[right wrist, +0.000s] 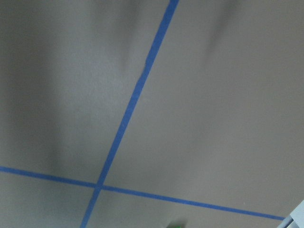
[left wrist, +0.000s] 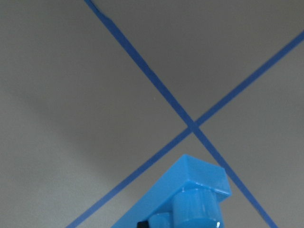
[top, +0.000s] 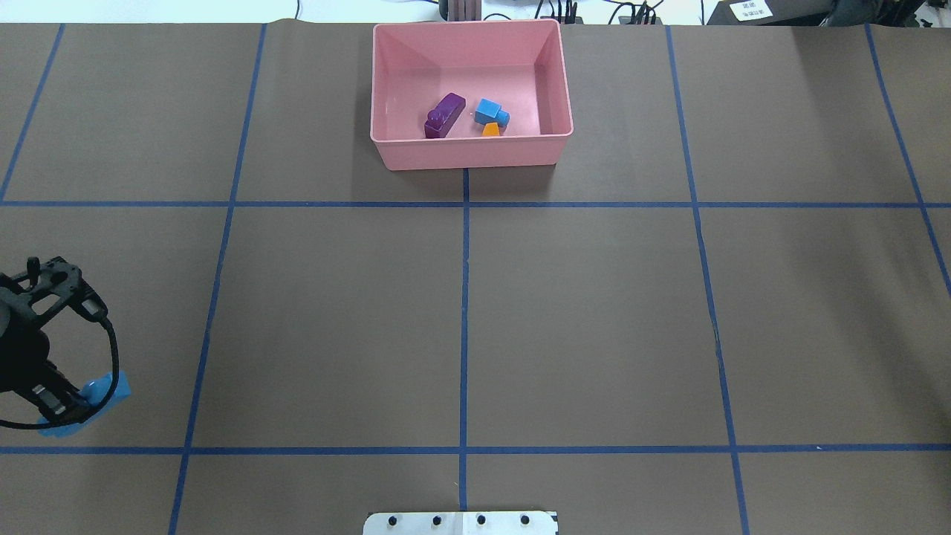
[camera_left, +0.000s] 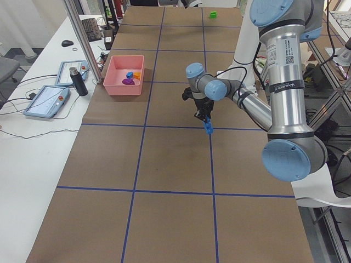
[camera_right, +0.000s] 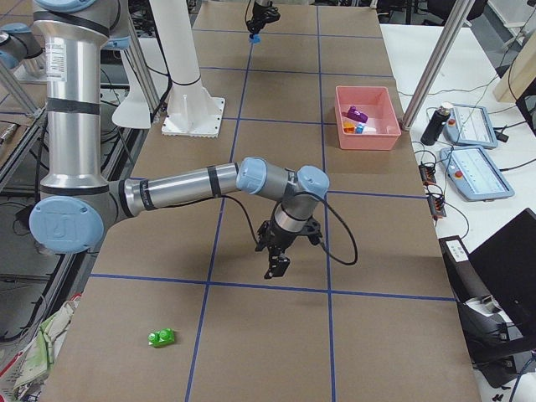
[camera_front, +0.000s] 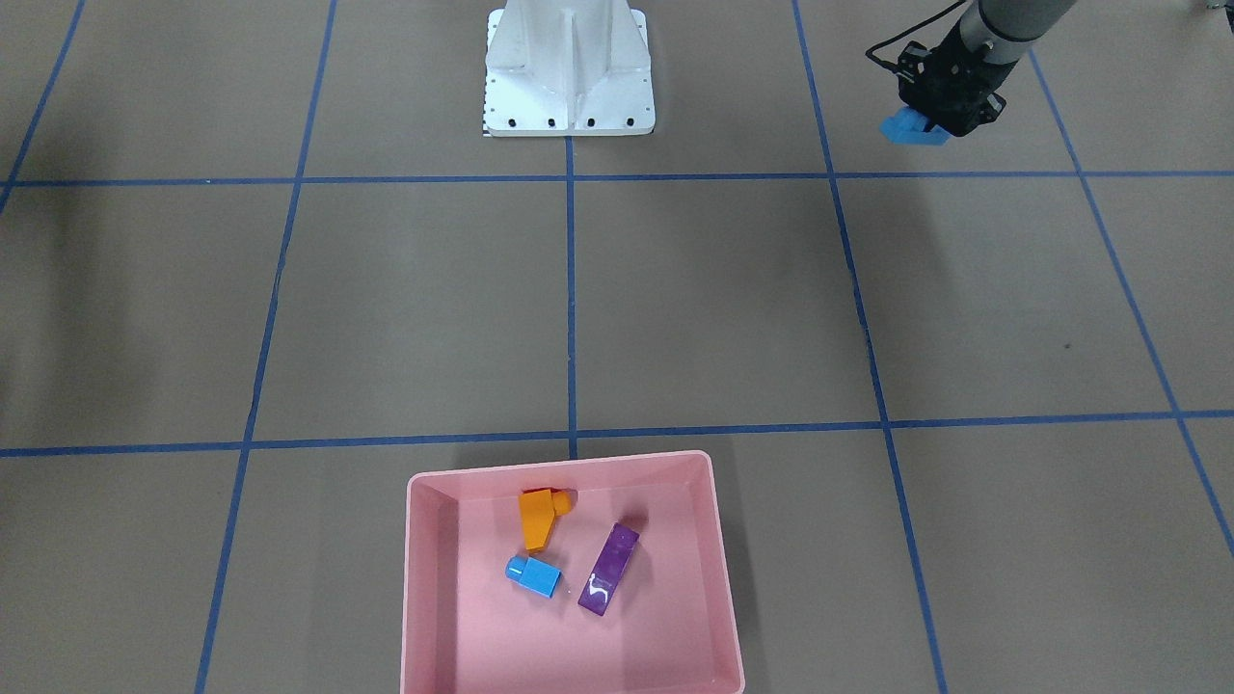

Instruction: Put all blocks into box

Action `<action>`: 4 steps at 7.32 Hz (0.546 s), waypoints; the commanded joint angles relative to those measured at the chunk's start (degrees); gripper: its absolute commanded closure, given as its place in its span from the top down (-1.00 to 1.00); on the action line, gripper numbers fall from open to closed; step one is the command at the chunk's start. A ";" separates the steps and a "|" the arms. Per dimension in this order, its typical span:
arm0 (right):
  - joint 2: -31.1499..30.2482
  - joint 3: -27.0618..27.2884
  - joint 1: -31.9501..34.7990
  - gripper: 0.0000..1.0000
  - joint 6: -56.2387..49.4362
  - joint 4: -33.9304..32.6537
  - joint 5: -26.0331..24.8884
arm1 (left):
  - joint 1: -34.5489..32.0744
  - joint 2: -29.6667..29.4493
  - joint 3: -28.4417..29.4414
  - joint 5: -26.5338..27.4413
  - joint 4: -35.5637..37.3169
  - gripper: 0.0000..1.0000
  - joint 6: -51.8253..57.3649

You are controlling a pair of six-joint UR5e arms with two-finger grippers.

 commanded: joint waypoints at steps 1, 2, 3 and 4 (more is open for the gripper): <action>-7.43 -0.55 0.16 1.00 -4.28 0.09 0.02 | -6.17 -4.07 0.79 -4.91 0.01 -1.00 -0.65; -10.16 -1.07 0.07 1.00 -4.99 0.87 -0.15 | -7.33 -5.92 2.19 -5.11 0.01 -1.00 -0.65; -13.06 -3.69 0.07 1.00 -5.43 5.93 -0.68 | -8.65 -8.12 3.68 -5.11 0.01 -1.00 -0.65; -14.66 -8.76 0.07 1.00 -5.52 13.20 -0.60 | -9.18 -9.44 4.05 -5.11 0.18 -1.00 -0.82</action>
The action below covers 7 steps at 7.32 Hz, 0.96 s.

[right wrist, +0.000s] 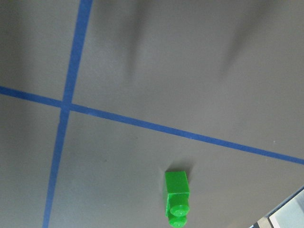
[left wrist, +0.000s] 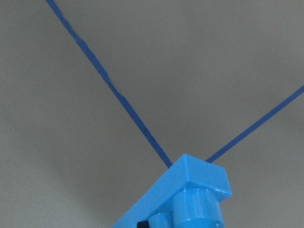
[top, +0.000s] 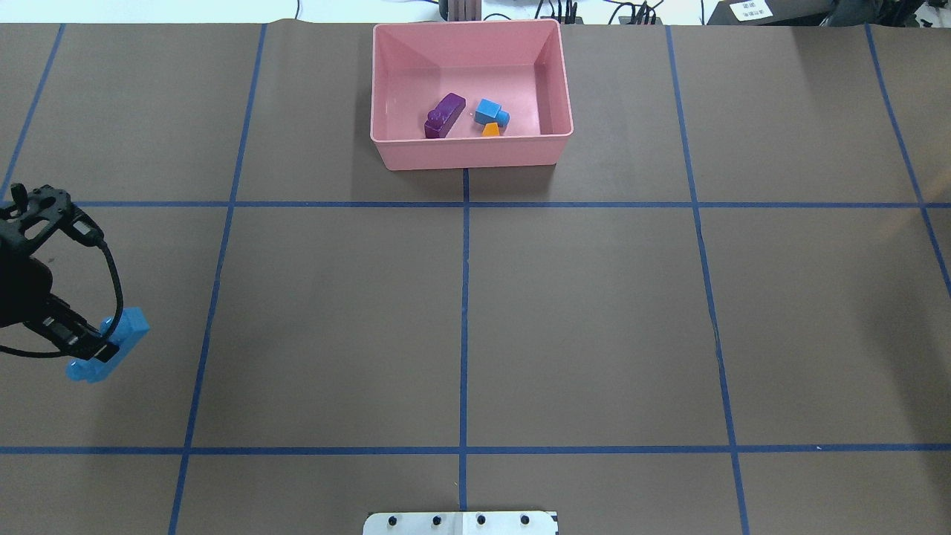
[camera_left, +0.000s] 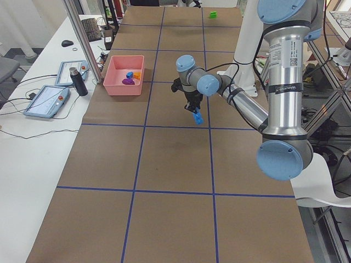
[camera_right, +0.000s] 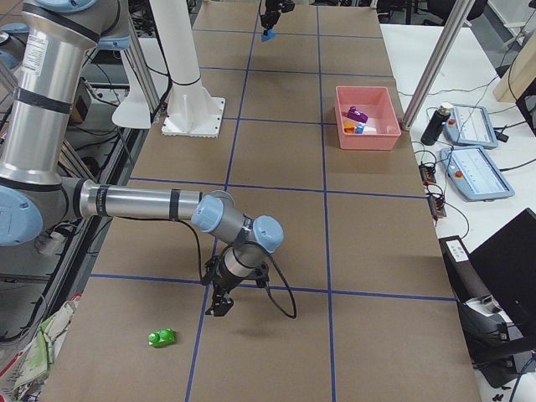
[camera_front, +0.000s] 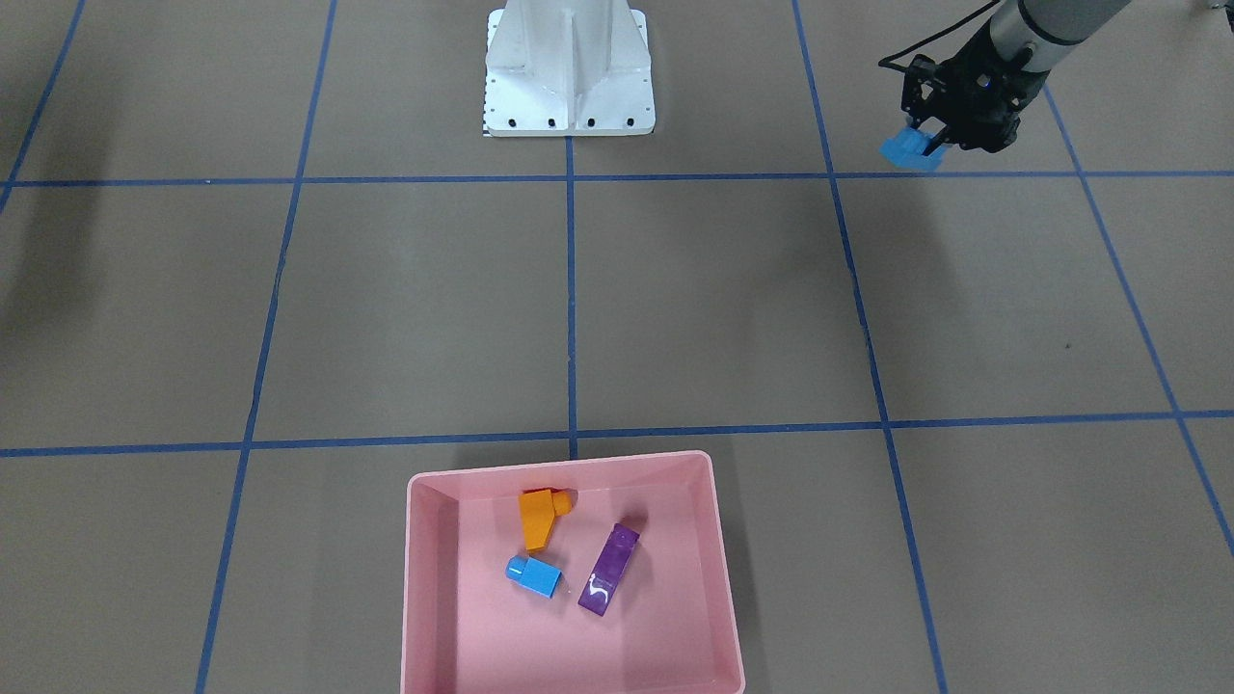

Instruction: Put all blocks into box

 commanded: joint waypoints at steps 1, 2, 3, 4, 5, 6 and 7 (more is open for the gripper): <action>-2.73 -10.25 -0.02 1.00 -0.48 12.95 0.04 | -1.16 -3.82 1.06 0.10 1.35 -1.00 -0.15; -2.73 -13.61 -0.02 1.00 -0.31 16.40 0.47 | -1.16 -5.75 1.67 0.19 2.40 -1.00 -0.32; -3.26 -13.65 -0.02 1.00 -1.96 16.61 1.61 | -1.16 -6.64 2.28 0.28 2.50 -1.00 -0.33; -3.61 -13.73 -0.02 1.00 -2.15 16.44 3.53 | -1.16 -7.00 2.72 0.28 2.50 -1.00 -0.33; -3.87 -13.82 -0.10 1.00 -2.15 16.35 5.82 | -1.16 -7.17 2.64 0.28 2.50 -1.00 -0.33; -4.23 -14.17 -0.11 1.00 -2.24 16.35 7.14 | -1.25 -7.18 2.73 0.37 2.50 -1.00 -0.33; -4.58 -14.35 -0.19 1.00 -2.24 16.35 7.24 | -1.34 -7.18 2.73 0.37 2.50 -1.00 -0.33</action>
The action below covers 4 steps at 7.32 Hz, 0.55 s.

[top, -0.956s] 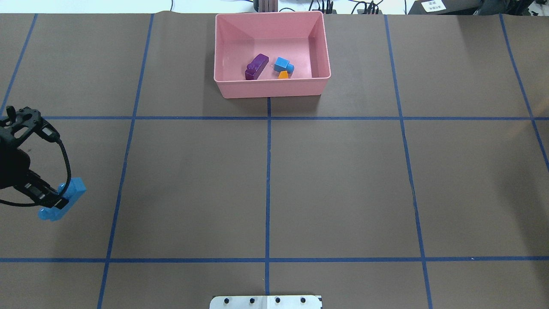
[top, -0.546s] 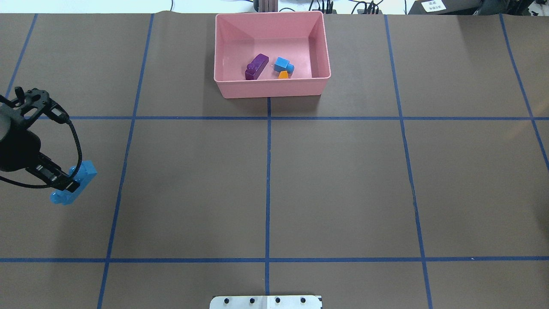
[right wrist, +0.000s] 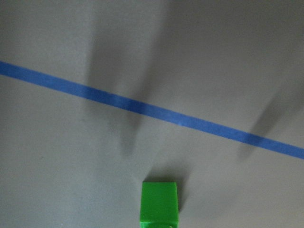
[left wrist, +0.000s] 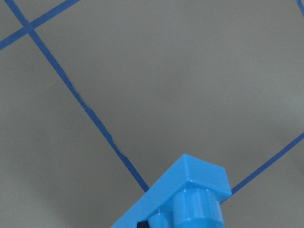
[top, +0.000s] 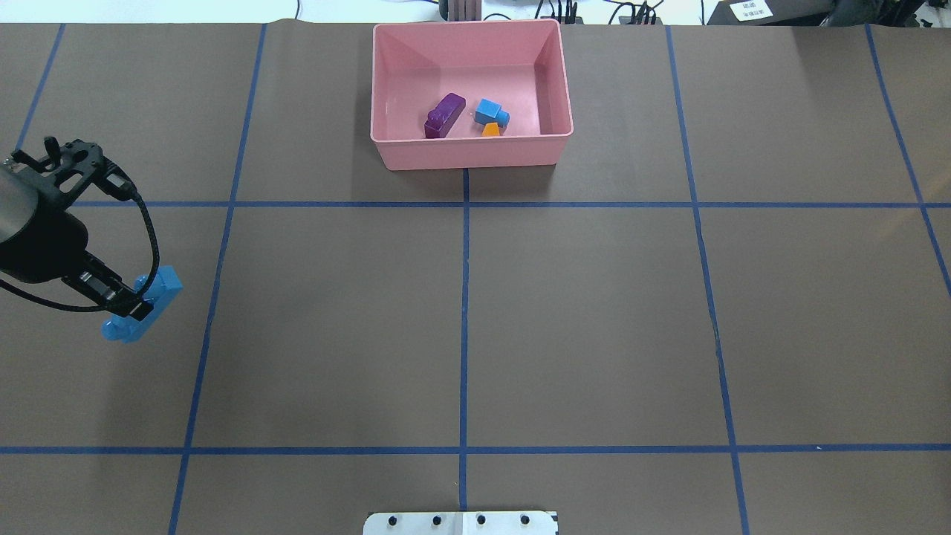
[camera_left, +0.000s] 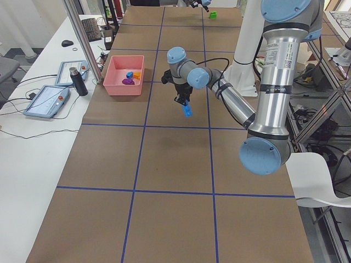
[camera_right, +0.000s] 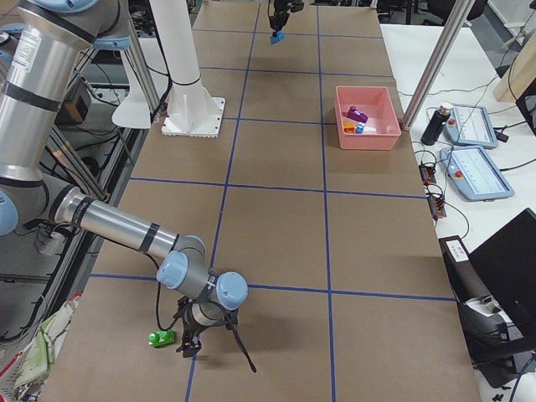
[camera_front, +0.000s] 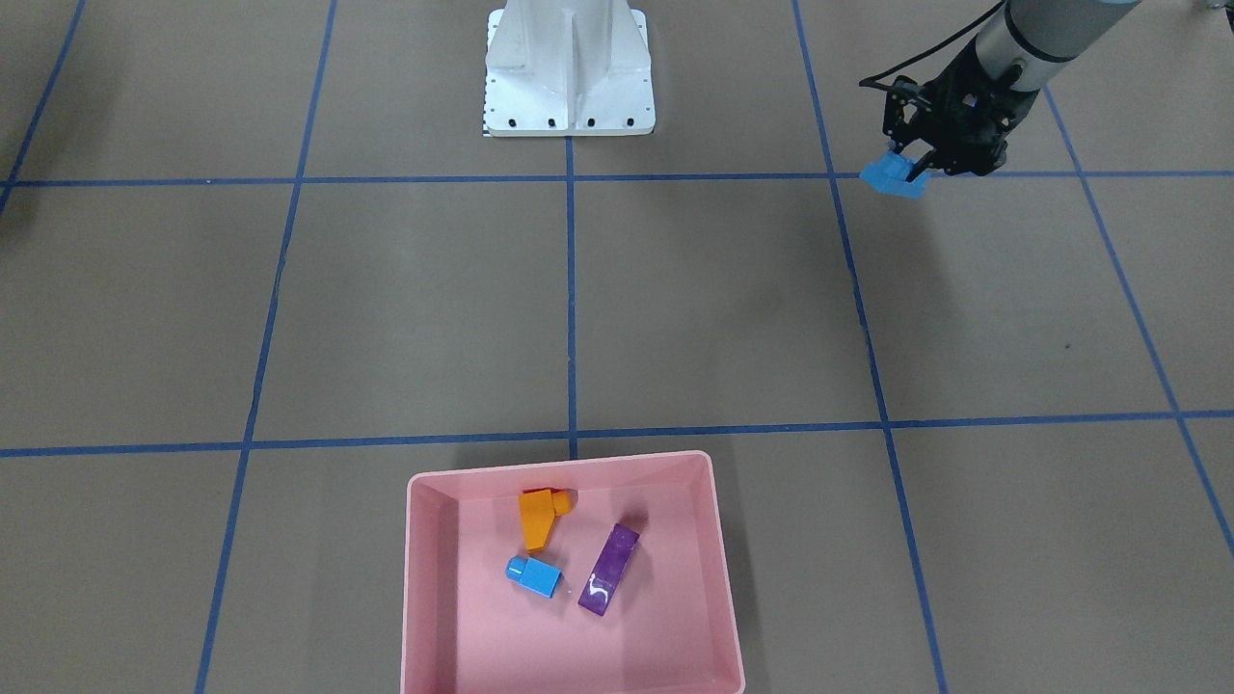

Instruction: Put all blocks into box

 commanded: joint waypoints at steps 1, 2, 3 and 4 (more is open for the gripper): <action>-0.54 -0.47 -0.16 1.00 -0.06 0.01 0.91 | -0.26 -0.06 0.05 0.03 0.01 -1.00 0.00; -0.45 -1.60 -0.25 1.00 -0.23 0.19 0.91 | -0.18 -0.15 0.05 0.03 0.01 -1.00 0.00; -0.54 -1.88 -0.34 1.00 -0.15 0.19 0.91 | -0.26 -1.54 0.40 0.03 0.01 -1.00 -0.09; -0.54 -2.84 -0.42 1.00 -0.15 0.27 1.00 | -0.52 -3.38 1.45 0.03 0.18 -1.00 -0.18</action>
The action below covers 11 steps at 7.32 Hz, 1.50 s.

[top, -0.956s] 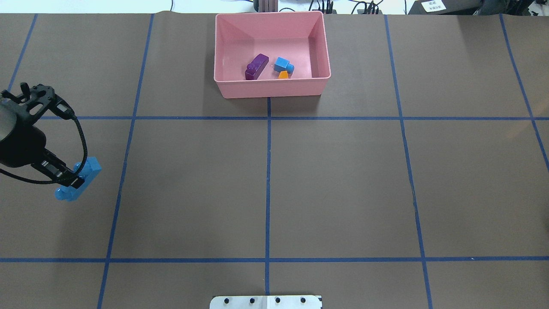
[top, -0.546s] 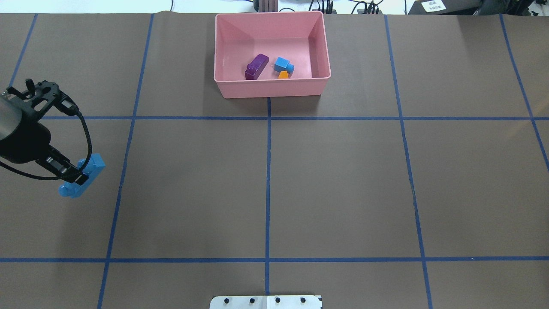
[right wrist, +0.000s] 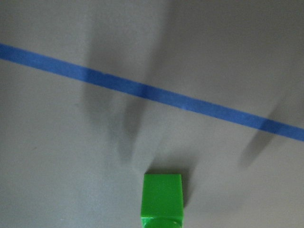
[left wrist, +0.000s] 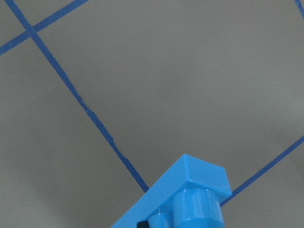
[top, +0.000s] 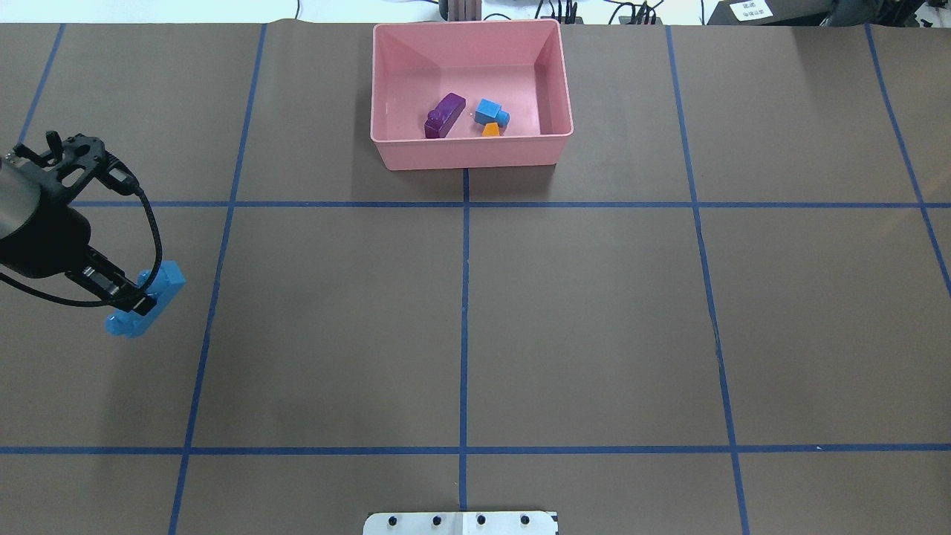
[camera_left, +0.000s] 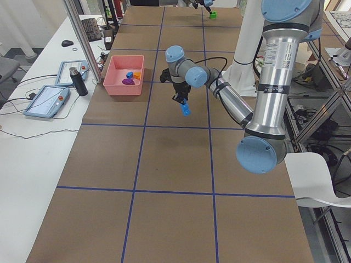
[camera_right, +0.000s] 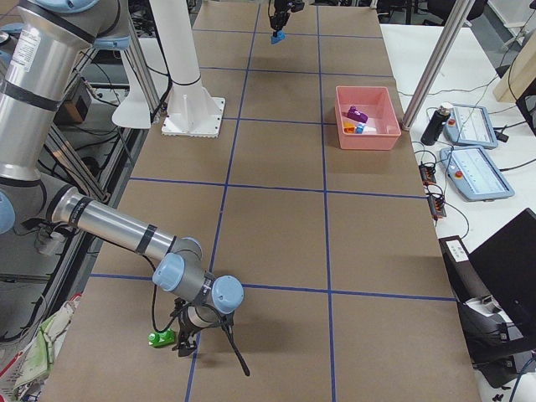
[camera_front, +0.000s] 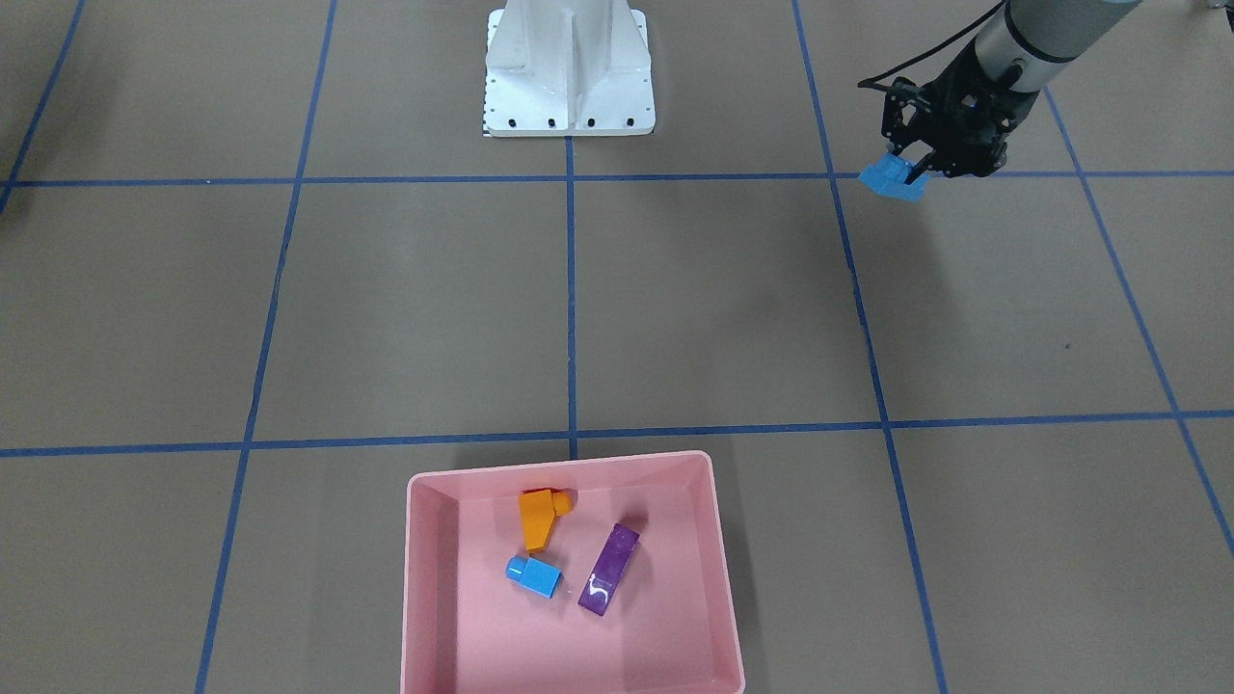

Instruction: Put all blocks into box

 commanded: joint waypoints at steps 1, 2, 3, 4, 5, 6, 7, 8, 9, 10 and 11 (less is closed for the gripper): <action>-0.03 -1.12 -0.19 1.00 0.01 0.09 0.51 | -0.90 -3.38 1.66 -0.09 0.13 -1.00 -0.09; -0.03 -1.56 -0.20 1.00 0.01 0.09 0.78 | -0.91 -6.09 3.41 -0.09 0.13 -1.00 -0.18; -0.03 -2.08 -0.28 1.00 0.01 0.09 0.95 | -0.82 -10.82 5.52 -0.09 0.13 -1.00 -4.44; 0.05 -2.26 -0.37 1.00 0.01 0.09 1.39 | -0.82 -14.78 7.37 0.00 0.13 -1.00 -6.84; 0.05 -2.44 -0.46 0.99 0.10 0.09 1.39 | -0.82 -15.34 7.82 0.00 0.13 -1.00 -6.95; 0.05 -2.62 -0.55 0.97 0.10 0.09 1.83 | -0.82 -17.18 8.96 0.78 0.13 -1.00 -7.21; 0.05 -2.70 -0.55 0.81 0.18 0.09 2.35 | -0.82 -20.59 11.66 1.14 0.04 -1.00 -8.26; 0.05 -2.70 -0.55 0.12 0.36 0.09 2.45 | -0.82 -22.54 13.17 1.14 0.04 -1.00 -9.14; 0.14 -2.79 -0.63 -0.80 1.06 0.09 3.06 | -0.82 -23.78 13.88 1.14 0.13 -1.00 -9.23; 0.14 -2.79 -0.72 -1.00 0.80 0.09 3.32 | -0.82 -25.88 15.63 1.14 -0.05 -1.00 -11.06; 0.14 -2.79 -0.81 -1.00 0.71 0.09 3.33 | -0.73 -29.73 18.69 1.06 -0.48 -1.00 -13.60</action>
